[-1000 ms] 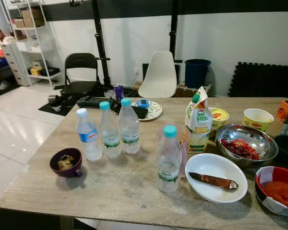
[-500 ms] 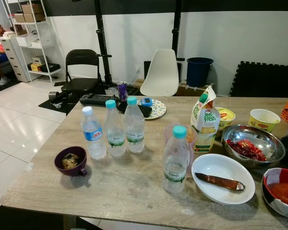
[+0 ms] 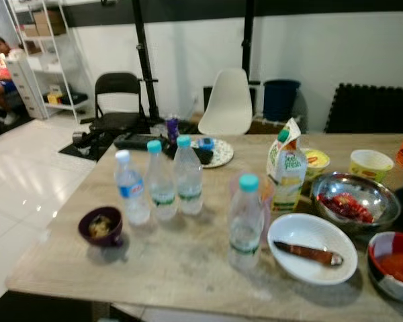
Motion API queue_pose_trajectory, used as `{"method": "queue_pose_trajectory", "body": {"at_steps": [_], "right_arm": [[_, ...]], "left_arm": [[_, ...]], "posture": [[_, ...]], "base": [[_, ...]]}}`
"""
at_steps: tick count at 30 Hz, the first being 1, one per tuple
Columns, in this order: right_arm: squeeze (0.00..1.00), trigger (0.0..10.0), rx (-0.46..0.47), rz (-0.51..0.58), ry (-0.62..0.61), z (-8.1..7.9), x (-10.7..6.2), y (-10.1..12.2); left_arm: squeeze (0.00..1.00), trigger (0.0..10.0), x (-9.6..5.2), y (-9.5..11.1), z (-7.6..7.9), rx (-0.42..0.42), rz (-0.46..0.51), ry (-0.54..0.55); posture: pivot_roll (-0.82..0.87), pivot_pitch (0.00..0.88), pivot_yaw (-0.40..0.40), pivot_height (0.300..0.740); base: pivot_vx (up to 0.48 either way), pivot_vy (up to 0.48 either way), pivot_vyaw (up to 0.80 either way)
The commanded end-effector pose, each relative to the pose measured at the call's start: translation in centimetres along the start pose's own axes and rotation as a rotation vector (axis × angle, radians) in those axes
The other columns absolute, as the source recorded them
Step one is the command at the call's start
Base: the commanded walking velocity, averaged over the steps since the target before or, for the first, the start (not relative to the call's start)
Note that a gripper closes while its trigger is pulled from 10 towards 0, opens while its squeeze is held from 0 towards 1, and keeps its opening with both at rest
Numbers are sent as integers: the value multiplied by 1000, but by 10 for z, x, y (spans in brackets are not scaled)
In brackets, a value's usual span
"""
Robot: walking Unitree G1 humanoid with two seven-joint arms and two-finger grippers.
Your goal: Restocking fridge
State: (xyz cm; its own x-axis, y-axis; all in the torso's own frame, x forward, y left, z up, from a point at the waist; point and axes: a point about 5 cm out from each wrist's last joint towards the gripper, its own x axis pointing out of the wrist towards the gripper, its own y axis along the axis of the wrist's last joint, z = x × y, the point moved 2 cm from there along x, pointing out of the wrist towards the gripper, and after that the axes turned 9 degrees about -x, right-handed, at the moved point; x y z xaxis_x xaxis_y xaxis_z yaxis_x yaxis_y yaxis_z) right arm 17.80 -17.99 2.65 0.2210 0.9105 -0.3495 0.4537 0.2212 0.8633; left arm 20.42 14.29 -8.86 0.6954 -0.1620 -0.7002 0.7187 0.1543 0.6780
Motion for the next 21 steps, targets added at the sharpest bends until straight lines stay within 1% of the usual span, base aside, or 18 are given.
{"method": "queue_pose_trajectory", "body": {"at_steps": [1,2,3,4,5,6,8,9,10,11,12,14,16,17,18,19,20,21], "right_arm": [[0,10000,-48,182,67,-6,1,51],[0,10000,-96,322,127,-14,-3,92],[0,10000,-96,322,127,-14,-3,92],[0,10000,-137,414,193,-24,-8,121],[0,10000,-172,476,251,-34,-12,142],[0,10000,-172,476,251,-34,-12,142],[0,10000,-245,582,327,-48,-24,176],[0,10000,-277,626,347,-53,-29,189],[0,10000,-311,689,321,-52,-34,204],[0,10000,-342,748,271,-48,-38,216],[0,10000,-374,798,196,-41,-42,226],[0,10000,-374,798,196,-41,-42,226],[0,10000,-432,883,22,-25,-52,248],[0,10000,-491,870,-62,-20,-57,256],[0,10000,-491,870,-62,-20,-57,256],[0,10000,-530,854,-111,-18,-61,260],[0,10000,-530,854,-111,-18,-61,260],[337,10000,-537,864,-202,-11,-68,268]], "left_arm": [[0,10000,-4,-5,-11,15,-18,21],[0,10000,-4,-7,-12,16,-22,21],[0,10000,-4,-7,-12,16,-22,21],[0,10000,-5,-8,-12,17,-25,21],[0,10000,-5,-10,-12,17,-28,21],[0,10000,-5,-10,-12,17,-28,21],[0,10000,-6,-11,-13,18,-30,21],[0,10000,-6,-11,-13,18,-30,21],[0,10000,-6,-11,-13,18,-29,21],[0,10000,-6,-10,-13,19,-29,21],[0,10000,-6,-10,-13,19,-28,21],[0,10000,-6,-10,-13,19,-28,21],[0,10000,-6,-10,-14,19,-27,21],[0,10000,-6,-10,-14,21,-27,21],[0,10000,-6,-10,-14,21,-27,21],[0,10000,-6,-10,-14,23,-28,21],[0,10000,-6,-10,-14,23,-28,21],[0,10000,-6,-10,-14,25,-27,20]], "posture": [[-55,43,76,740],[-56,44,77,740],[-56,44,77,740],[-56,44,77,740],[-56,41,77,740],[-56,41,77,740],[-53,39,76,740],[-52,38,75,740],[-52,38,75,740],[-52,38,75,740],[-52,38,75,740],[-52,38,75,740],[-48,36,77,740],[-49,36,78,740],[-49,36,78,740],[-49,36,78,740],[-49,36,78,740],[-50,39,80,740]], "base": [[0,0,0],[0,0,0],[0,0,0],[0,0,0],[0,0,0],[0,0,0],[0,0,0],[0,0,0],[0,0,0],[0,0,0],[0,0,0],[0,0,0],[0,0,0],[0,0,0],[0,0,0],[0,0,0],[0,0,0],[0,0,0]]}}
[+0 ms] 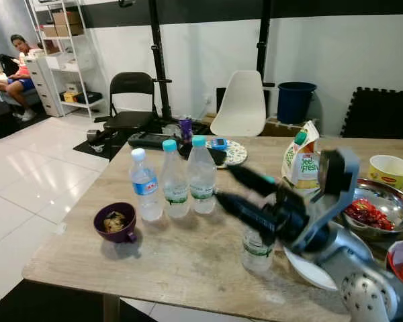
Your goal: Restocking fridge
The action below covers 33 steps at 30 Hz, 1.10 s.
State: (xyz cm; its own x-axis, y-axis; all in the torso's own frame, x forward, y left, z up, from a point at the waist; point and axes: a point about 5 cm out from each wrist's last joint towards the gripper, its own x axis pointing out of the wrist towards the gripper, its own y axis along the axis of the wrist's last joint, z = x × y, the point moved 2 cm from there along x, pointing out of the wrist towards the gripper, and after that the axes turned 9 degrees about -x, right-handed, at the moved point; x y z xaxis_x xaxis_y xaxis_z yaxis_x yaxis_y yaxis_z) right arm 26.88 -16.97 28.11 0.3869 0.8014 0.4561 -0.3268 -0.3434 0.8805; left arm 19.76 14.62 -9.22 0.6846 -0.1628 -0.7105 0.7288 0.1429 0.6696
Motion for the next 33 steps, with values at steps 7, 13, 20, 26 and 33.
{"method": "queue_pose_trajectory", "body": {"at_steps": [7,13,20,26,33], "right_arm": [[1000,10000,-250,3,-413,53,-2,28],[0,10000,-344,-127,-502,71,-9,23],[0,10000,-388,-421,-430,69,-33,-4],[0,10000,-419,-538,-459,75,-47,-14],[0,10000,-427,-570,-466,77,-54,-11]], "left_arm": [[0,10000,-3,-3,-9,21,-12,15],[0,10000,-3,-2,-9,21,-11,15],[0,10000,-2,-3,-8,19,-17,11],[0,10000,-1,-1,-6,25,-18,6],[0,10000,-1,-1,-6,24,-19,6]], "posture": [[-48,45,82,740],[-48,50,79,740],[-52,56,79,740],[-53,61,83,740],[-53,62,83,740]], "base": [[0,0,0],[0,0,0],[0,0,0],[0,0,0],[0,0,0]]}}
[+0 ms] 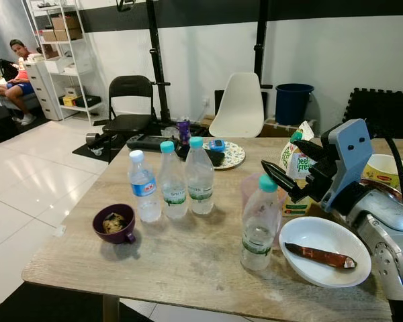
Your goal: Restocking fridge
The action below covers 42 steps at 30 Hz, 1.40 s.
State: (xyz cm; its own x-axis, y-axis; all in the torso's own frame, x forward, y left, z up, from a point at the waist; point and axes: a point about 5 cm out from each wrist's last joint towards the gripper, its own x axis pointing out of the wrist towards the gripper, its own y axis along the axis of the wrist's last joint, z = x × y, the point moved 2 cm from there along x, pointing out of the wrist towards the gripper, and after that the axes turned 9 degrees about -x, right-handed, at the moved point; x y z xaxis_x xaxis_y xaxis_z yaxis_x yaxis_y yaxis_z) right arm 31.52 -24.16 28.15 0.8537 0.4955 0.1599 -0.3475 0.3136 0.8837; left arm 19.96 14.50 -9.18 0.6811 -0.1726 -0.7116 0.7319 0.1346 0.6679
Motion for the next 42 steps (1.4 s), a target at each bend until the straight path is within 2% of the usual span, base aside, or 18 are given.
{"method": "queue_pose_trajectory", "body": {"at_steps": [1,4,5,6,7,12,13,14,17,25,30,34,42], "right_arm": [[0,10000,34,-114,26,-6,-5,-24],[0,10000,34,-114,27,-5,-5,-24],[0,10000,94,-66,5,-1,-5,-17],[667,10000,152,-15,-9,2,-4,-10],[1000,10000,202,21,-5,4,-4,-4],[1000,10000,256,46,38,2,-5,1],[133,10000,277,57,73,-3,-5,4],[0,10000,289,65,106,-7,-4,7],[0,10000,292,73,152,-17,-1,10],[0,10000,268,72,194,-25,2,13],[0,10000,194,6,249,-38,2,10],[0,10000,127,-91,234,-45,7,-7],[0,10000,163,-93,228,-58,16,-11]], "left_arm": [[0,10000,-2,-3,-7,16,-14,16],[0,10000,-2,-3,-7,16,-14,15],[0,10000,-2,-3,-7,16,-17,15],[0,10000,-2,-4,-7,15,-19,15],[0,10000,-2,-5,-7,15,-22,14],[0,10000,-2,-6,-7,13,-25,14],[0,10000,-2,-6,-7,13,-26,15],[0,10000,-2,-6,-7,12,-26,16],[0,10000,-2,-5,-8,12,-25,17],[0,10000,-2,-5,-8,11,-25,18],[0,10000,-3,-6,-9,12,-29,19],[0,10000,-3,-6,-9,15,-30,17],[0,10000,-2,-5,-9,14,-27,19]], "posture": [[-53,62,83,740],[-53,62,83,740],[-57,64,84,740],[-57,64,84,740],[-56,63,83,740],[-55,63,83,740],[-56,63,84,740],[-56,63,84,740],[-55,64,83,740],[-50,65,82,740],[-51,66,83,740],[-53,66,87,740],[-48,65,84,740]], "base": [[0,0,0],[0,0,0],[0,0,0],[0,0,0],[0,0,0],[0,0,0],[0,0,0],[0,0,0],[0,0,0],[0,0,0],[0,0,0],[0,0,0],[0,0,0]]}}
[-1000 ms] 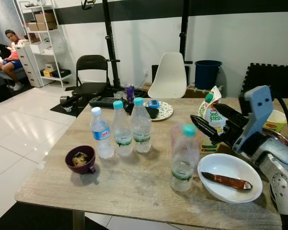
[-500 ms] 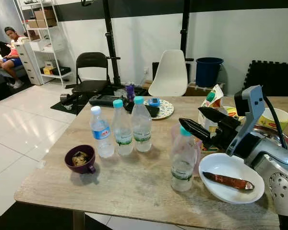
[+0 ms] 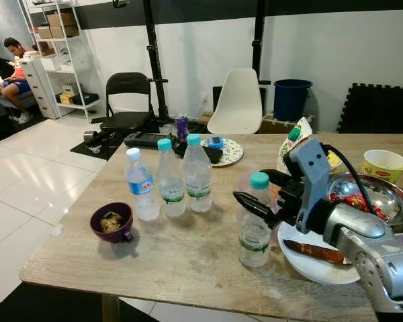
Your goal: Restocking fridge
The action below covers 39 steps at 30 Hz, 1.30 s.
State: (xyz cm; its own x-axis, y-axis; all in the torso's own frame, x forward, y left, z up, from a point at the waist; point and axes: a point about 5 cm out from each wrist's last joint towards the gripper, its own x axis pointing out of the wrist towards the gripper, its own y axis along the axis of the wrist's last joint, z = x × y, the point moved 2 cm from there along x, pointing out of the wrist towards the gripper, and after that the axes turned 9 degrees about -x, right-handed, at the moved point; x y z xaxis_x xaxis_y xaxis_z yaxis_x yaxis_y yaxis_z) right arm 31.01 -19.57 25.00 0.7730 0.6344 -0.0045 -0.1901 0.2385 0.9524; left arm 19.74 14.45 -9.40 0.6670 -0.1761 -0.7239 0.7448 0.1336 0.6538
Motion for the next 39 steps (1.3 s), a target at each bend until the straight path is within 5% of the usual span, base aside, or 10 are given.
{"method": "queue_pose_trajectory", "body": {"at_steps": [1,23,39], "right_arm": [[0,10000,2,0,16,-5,3,1],[0,10000,63,-54,90,-33,10,-21],[0,10000,-34,-79,51,-11,3,-7]], "left_arm": [[0,10000,-2,-1,-9,16,-7,21],[0,10000,-4,-6,-9,33,-15,14],[0,10000,-5,-5,-11,41,-11,13]], "posture": [[-48,65,84,740],[-50,45,83,740],[-45,29,82,740]], "base": [[0,0,0],[0,0,0],[0,0,0]]}}
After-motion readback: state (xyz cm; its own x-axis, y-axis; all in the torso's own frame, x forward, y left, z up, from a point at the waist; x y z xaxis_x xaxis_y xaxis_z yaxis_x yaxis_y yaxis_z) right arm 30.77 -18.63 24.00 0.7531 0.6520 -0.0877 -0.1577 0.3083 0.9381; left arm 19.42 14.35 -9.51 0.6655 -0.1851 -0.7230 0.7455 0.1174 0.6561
